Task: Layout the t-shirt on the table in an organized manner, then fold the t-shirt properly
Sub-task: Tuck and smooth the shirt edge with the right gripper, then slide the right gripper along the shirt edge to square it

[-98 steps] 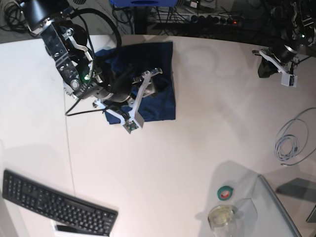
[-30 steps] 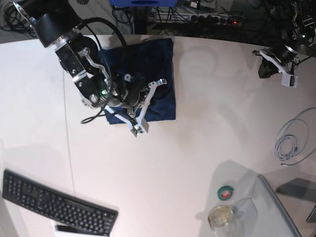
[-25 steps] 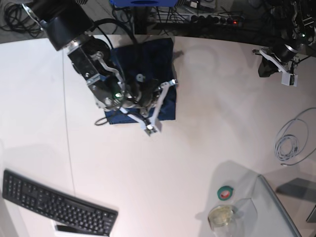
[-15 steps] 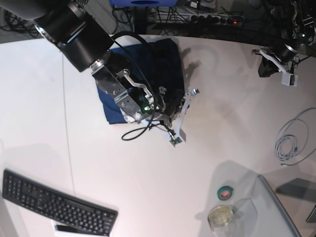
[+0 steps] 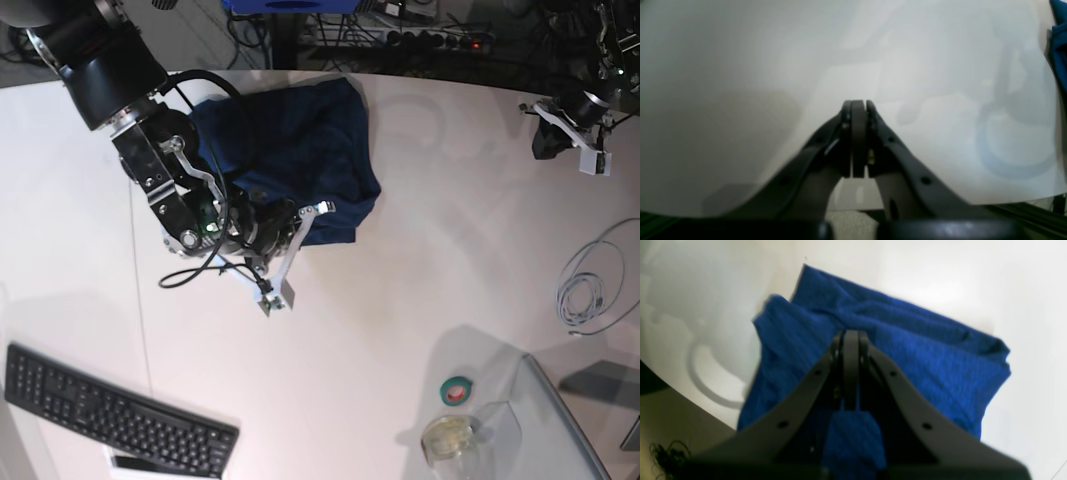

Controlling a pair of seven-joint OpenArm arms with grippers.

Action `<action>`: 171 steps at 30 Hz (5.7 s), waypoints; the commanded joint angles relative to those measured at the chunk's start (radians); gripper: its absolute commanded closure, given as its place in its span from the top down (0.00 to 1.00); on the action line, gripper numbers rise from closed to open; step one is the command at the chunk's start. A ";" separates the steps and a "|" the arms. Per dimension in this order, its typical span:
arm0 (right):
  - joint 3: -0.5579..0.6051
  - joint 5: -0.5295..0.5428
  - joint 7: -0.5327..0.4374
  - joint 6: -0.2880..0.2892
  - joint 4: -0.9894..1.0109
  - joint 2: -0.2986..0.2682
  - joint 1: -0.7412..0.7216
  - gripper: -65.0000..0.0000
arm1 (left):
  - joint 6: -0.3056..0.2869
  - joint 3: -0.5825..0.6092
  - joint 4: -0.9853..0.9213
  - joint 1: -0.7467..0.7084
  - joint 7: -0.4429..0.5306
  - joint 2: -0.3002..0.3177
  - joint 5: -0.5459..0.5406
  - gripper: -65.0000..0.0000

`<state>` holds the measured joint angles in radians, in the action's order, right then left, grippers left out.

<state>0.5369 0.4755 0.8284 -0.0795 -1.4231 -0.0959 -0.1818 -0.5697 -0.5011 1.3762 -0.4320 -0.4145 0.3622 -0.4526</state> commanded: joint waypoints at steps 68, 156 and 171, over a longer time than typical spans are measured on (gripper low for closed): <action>-0.044 0.009 -0.044 0.001 0.074 -0.210 -0.074 0.00 | -0.003 -0.017 0.013 -0.035 0.019 0.018 -0.012 0.00; -0.211 0.009 -0.068 -0.010 0.032 -0.097 0.046 0.63 | -0.003 -0.012 -0.025 -0.015 0.019 0.007 0.107 0.00; -0.231 0.009 -0.102 -0.088 -0.124 -0.113 0.235 0.02 | -0.003 -0.006 -0.028 0.003 0.019 0.007 0.107 0.00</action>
<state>0.3080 0.4747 0.7403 -0.1684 -1.5299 -0.2138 0.0635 -0.5701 -0.5014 1.3369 -0.4217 -0.4099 0.3515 -0.3405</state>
